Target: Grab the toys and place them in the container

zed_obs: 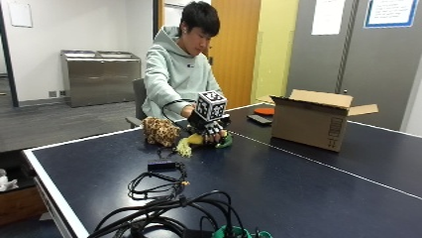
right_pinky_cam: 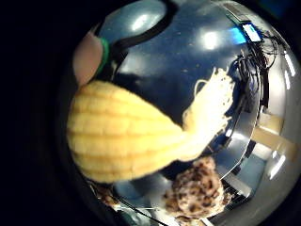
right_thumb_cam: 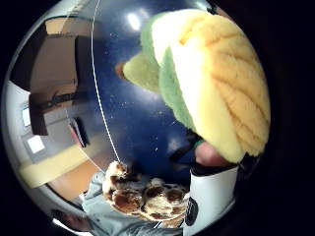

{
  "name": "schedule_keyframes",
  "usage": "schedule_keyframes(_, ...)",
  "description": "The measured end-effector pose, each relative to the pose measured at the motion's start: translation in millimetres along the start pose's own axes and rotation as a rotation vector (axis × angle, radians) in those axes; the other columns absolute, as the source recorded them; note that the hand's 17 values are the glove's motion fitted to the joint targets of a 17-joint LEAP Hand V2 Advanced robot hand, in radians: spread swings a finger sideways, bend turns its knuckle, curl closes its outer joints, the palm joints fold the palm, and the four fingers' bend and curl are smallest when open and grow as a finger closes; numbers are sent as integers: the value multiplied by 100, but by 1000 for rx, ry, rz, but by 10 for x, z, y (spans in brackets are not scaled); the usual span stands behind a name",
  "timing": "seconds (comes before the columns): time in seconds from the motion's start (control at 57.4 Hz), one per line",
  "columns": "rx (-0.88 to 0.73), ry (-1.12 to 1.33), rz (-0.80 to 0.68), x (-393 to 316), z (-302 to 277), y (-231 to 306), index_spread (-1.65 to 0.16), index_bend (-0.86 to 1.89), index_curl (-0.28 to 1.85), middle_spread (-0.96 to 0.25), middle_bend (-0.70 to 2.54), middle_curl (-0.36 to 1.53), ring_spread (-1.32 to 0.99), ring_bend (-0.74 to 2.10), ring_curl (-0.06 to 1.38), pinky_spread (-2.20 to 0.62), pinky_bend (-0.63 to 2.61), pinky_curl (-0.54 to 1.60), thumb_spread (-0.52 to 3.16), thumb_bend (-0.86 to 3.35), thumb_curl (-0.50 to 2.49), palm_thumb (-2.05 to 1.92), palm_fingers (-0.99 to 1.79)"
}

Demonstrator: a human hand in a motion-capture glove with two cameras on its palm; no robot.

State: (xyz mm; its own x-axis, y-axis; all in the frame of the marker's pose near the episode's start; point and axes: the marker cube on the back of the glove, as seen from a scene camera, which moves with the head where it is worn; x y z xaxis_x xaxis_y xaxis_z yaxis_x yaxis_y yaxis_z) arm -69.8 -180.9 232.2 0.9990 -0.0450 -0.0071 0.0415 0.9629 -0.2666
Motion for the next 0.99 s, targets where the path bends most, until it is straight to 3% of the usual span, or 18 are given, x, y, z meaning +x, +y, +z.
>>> schedule_keyframes(0.087,-51,11,-14,-36,-45,56,-27,9,11,-19,60,44,-33,105,47,-22,79,35,135,21,43,46,78)
schedule_keyframes(0.244,-160,50,-55,-136,-316,302,-26,23,11,-25,78,55,-37,116,53,-33,94,42,111,18,54,56,108)
schedule_keyframes(0.401,-148,74,-139,-286,-877,633,-27,40,19,-28,90,64,-38,118,58,-38,94,47,88,13,64,58,113)
schedule_keyframes(0.714,92,71,-288,-1328,-2287,1199,-24,67,34,-28,104,76,-38,125,63,-40,97,51,61,7,79,59,112)
schedule_keyframes(0.784,152,95,-335,-1635,-2561,1205,-24,71,38,-27,106,77,-38,127,64,-40,98,52,57,6,82,59,111)
schedule_keyframes(0.853,177,88,-502,-1900,-2753,1233,-24,74,40,-27,108,78,-38,127,65,-41,99,53,53,5,85,59,110)
schedule_keyframes(0.993,312,60,-496,-2597,-3006,1057,-23,76,46,-26,111,81,-37,130,66,-41,101,55,48,4,90,59,108)
